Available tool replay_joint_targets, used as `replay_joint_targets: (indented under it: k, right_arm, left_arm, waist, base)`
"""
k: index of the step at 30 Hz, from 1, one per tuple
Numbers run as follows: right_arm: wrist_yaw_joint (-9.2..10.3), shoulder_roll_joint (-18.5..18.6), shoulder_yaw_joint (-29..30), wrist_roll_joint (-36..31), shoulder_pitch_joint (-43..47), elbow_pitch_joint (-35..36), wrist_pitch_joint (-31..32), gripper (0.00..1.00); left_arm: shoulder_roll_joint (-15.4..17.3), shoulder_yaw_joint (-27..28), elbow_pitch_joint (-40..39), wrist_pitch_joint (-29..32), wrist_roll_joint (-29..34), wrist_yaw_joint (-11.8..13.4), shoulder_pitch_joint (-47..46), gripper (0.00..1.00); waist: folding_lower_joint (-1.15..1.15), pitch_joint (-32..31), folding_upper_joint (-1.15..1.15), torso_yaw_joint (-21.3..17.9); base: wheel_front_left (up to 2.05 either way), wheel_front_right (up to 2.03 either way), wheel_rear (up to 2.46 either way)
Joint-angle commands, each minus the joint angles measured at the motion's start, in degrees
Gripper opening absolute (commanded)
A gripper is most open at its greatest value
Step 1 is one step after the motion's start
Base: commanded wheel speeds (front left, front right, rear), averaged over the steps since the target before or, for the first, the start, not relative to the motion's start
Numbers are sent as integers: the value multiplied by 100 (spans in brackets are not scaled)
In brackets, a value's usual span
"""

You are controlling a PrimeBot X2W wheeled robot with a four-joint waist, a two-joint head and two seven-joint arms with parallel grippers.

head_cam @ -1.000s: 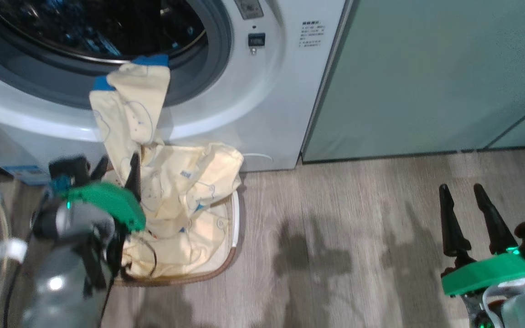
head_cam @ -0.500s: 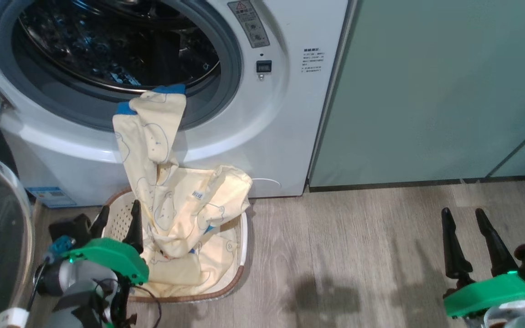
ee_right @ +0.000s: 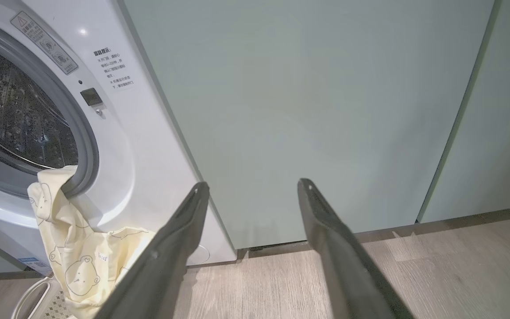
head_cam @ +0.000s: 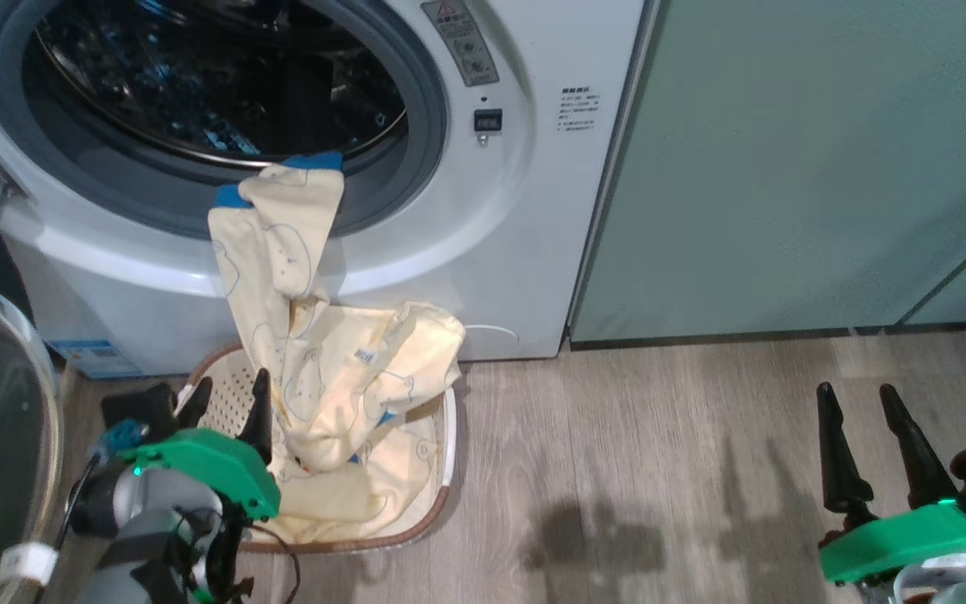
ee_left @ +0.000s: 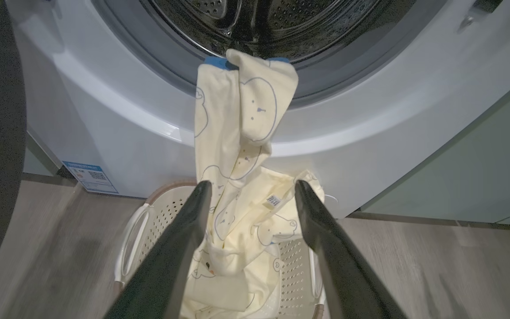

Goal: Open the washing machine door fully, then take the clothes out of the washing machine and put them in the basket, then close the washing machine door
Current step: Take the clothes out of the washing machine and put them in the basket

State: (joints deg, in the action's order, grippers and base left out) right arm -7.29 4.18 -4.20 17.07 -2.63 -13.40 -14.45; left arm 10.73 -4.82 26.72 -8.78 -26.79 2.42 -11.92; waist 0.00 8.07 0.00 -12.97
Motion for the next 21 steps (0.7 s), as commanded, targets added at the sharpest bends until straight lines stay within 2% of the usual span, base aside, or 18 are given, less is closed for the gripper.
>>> replay_joint_targets:
  k: [1,6,11,21]
  right_arm:
    - [-20,97,-95,5,-96,205,-55,100]
    - [-20,74,-119,20,-219,244,-55,100]
    - [-20,55,-159,40,-393,266,-55,100]
    - [-20,7,-164,63,-708,322,-55,100]
  left_arm:
    - [206,128,-171,89,11,61,-319,100]
    - [294,7,72,580,42,101,-834,100]
    - [399,-82,694,915,58,45,-1590,100]
    - [452,-230,2073,1165,127,-29,-3208,100]
  waist:
    - [0,71,0,10]
    - [0,358,0,-17]
    - [0,724,0,-114]
    - [0,1482,0,-273]
  base:
    - [0,0,0]
    - [0,0,0]
    - [0,0,0]
    - [0,0,0]
